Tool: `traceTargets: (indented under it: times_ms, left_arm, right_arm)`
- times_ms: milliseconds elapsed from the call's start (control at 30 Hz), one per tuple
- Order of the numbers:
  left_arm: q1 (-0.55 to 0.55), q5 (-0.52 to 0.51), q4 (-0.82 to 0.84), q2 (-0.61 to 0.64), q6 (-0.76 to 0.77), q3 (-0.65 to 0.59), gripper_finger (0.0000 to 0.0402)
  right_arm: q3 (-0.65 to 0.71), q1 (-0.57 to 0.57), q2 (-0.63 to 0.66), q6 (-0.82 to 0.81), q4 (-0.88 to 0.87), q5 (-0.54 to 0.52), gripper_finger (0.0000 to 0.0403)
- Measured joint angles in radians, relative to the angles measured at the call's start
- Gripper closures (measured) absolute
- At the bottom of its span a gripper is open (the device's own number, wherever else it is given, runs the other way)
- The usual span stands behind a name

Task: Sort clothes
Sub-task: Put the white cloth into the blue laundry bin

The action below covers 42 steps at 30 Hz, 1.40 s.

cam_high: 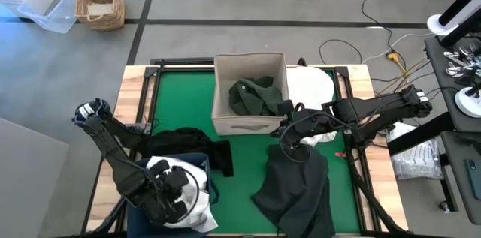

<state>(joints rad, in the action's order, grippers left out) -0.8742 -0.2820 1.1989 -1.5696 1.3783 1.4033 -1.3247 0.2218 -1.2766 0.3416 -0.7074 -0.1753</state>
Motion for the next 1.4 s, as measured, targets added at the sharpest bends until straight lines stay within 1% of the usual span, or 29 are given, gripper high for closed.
traceTargets:
  times_ms: [67,133,267,333,400,500,567,733,800,900,967,1133,1267,1333,1400]
  left_arm:
    - [-0.003,-0.104,-0.037,0.0,-0.093,0.018,0.0401]
    - [-0.002,-0.182,-0.148,0.0,-0.254,0.022,0.0401]
    - [0.0,-0.2,-0.454,0.0,-0.556,-0.008,0.0401]
    - [0.002,-0.2,-0.584,0.0,-0.651,-0.037,0.0401]
    - [0.005,-0.206,-0.643,-0.007,-0.687,-0.06,0.0401]
    - [0.013,-0.222,-0.65,-0.037,-0.682,-0.077,0.0401]
    - [0.023,-0.216,-0.652,-0.067,-0.675,-0.083,0.0401]
    - [0.037,-0.121,-0.648,-0.147,-0.616,-0.059,0.0401]
    - [0.037,-0.059,-0.616,-0.178,-0.551,-0.037,0.0401]
    - [0.034,-0.02,-0.532,-0.211,-0.422,0.012,0.0401]
    - [0.025,-0.022,-0.486,-0.227,-0.371,0.043,0.0401]
    - [-0.007,-0.029,-0.364,-0.25,-0.334,0.141,0.0401]
    - [-0.038,-0.053,-0.245,-0.264,-0.246,0.224,0.0401]
    - [-0.053,-0.083,-0.202,-0.28,-0.221,0.242,0.0401]
    - [-0.058,-0.095,-0.195,-0.293,-0.205,0.25,0.0401]
  right_arm:
    - [0.0,0.0,0.0,0.0,-0.001,0.0,0.039]
    - [0.0,0.0,0.0,0.0,-0.002,0.0,0.039]
    - [0.0,0.0,0.0,0.001,-0.01,0.0,0.039]
    - [0.0,0.0,0.0,-0.001,-0.02,0.0,0.039]
    - [0.0,0.0,0.0,-0.009,-0.022,0.0,0.039]
    - [0.0,0.0,0.0,-0.013,-0.022,0.0,0.039]
    - [0.0,0.0,0.0,-0.014,-0.023,0.0,0.039]
    - [0.0,0.0,0.0,-0.015,-0.025,0.0,0.039]
    - [0.0,0.0,0.0,-0.012,-0.025,0.0,0.039]
    - [0.001,0.0,0.0,-0.006,-0.024,0.0,0.039]
    - [0.001,0.0,0.0,-0.001,-0.024,0.0,0.039]
    - [0.001,0.0,0.0,0.015,-0.023,0.0,0.039]
    - [0.001,0.0,0.0,0.026,-0.022,0.0,0.039]
    - [0.001,0.0,0.0,0.037,-0.021,0.0,0.039]
    - [0.001,0.0,0.0,0.039,-0.02,0.0,0.039]
